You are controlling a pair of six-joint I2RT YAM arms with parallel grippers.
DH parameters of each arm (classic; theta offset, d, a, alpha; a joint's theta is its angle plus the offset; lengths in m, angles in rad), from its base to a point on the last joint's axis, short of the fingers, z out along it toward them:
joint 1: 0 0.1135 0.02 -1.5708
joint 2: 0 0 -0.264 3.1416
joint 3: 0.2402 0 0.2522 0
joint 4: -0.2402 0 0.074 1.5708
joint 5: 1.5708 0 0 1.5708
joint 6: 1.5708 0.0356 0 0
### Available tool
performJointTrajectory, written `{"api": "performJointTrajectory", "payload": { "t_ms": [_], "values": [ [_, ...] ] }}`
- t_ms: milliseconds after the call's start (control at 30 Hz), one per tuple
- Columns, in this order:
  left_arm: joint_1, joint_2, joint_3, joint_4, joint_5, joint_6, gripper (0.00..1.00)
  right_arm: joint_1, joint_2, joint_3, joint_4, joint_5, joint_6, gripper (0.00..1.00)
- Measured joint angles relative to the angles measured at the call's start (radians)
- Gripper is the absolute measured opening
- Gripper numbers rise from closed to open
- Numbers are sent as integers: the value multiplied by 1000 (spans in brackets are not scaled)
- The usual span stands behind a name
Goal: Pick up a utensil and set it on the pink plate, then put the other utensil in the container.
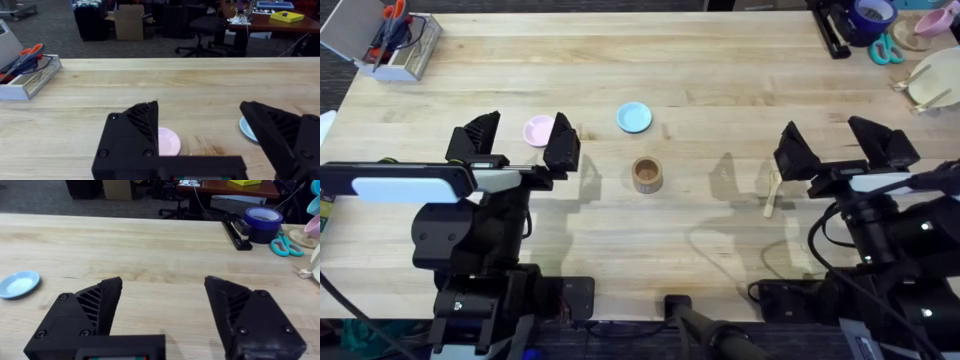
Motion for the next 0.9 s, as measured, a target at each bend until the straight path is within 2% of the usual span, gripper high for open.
{"api": "performJointTrajectory", "payload": {
  "t_ms": [467,600,667,733,900],
  "values": [
    [0,0,0,0,0,-6,992,0,1,3,-21,6,0,996],
    [0,0,2,-4,1,-99,992,0,1,3,-21,5,0,996],
    [0,0,12,-40,1,-135,992,0,1,3,-21,0,0,996],
    [0,6,45,-127,4,-162,994,0,1,3,-23,-2,0,996],
    [0,109,204,-302,10,-192,993,0,4,36,-84,-5,0,996]
  ]
}}
